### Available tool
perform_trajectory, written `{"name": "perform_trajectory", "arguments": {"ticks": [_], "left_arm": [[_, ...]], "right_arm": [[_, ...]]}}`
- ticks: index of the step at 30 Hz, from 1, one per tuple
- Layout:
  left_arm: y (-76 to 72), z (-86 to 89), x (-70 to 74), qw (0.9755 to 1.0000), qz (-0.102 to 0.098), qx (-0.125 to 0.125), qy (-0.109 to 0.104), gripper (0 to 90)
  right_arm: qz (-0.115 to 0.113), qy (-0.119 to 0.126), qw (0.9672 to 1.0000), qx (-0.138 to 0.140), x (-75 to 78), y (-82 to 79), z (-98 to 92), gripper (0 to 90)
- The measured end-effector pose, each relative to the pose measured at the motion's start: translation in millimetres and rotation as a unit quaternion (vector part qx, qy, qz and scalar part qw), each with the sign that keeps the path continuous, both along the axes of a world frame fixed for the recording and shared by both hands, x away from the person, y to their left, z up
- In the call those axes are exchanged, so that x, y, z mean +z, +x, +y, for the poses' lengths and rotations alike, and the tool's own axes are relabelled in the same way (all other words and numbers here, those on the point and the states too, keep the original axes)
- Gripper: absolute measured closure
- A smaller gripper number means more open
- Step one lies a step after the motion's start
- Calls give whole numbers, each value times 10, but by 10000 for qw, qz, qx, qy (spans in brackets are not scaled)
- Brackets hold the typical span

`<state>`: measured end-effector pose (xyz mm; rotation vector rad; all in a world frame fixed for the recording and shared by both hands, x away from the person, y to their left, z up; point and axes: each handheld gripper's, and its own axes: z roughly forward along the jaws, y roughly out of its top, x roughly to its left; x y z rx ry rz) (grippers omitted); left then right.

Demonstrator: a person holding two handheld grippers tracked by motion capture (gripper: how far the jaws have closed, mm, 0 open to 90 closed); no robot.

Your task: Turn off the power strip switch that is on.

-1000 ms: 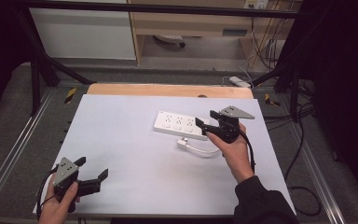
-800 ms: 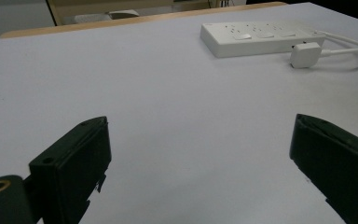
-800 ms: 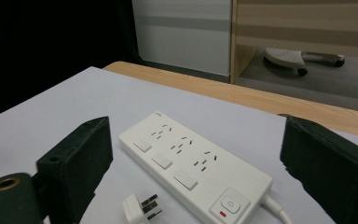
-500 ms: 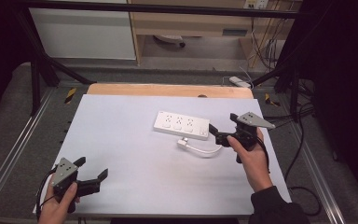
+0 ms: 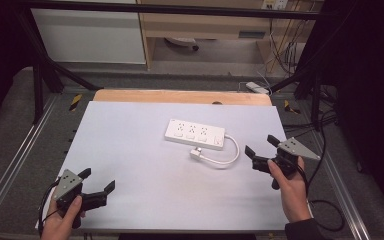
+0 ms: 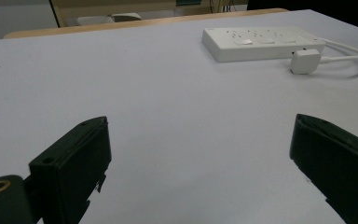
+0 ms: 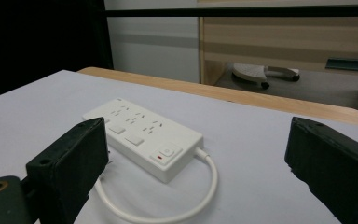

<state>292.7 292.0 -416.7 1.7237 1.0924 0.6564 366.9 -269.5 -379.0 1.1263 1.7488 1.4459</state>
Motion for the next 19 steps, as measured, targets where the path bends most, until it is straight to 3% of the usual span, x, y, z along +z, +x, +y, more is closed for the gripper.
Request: {"name": "perform_trajectory", "arguments": {"ticks": [5, 8, 16, 19], "left_arm": [[4, -7, -4, 10000, 15, -13, -6, 51], [3, -7, 0, 10000, 5, -6, -19, 51], [5, -2, 1, 10000, -8, -49, -10, 51], [4, -5, 2, 10000, -23, -37, 49, 51]], "right_arm": [[-15, -87, 9997, -215, -155, -101, -152, 48], [86, -65, 9996, -272, -241, -141, -198, 45], [529, -195, 9984, -105, -500, -198, -180, 50], [744, -432, 9963, 82, -566, -180, -96, 48]]}}
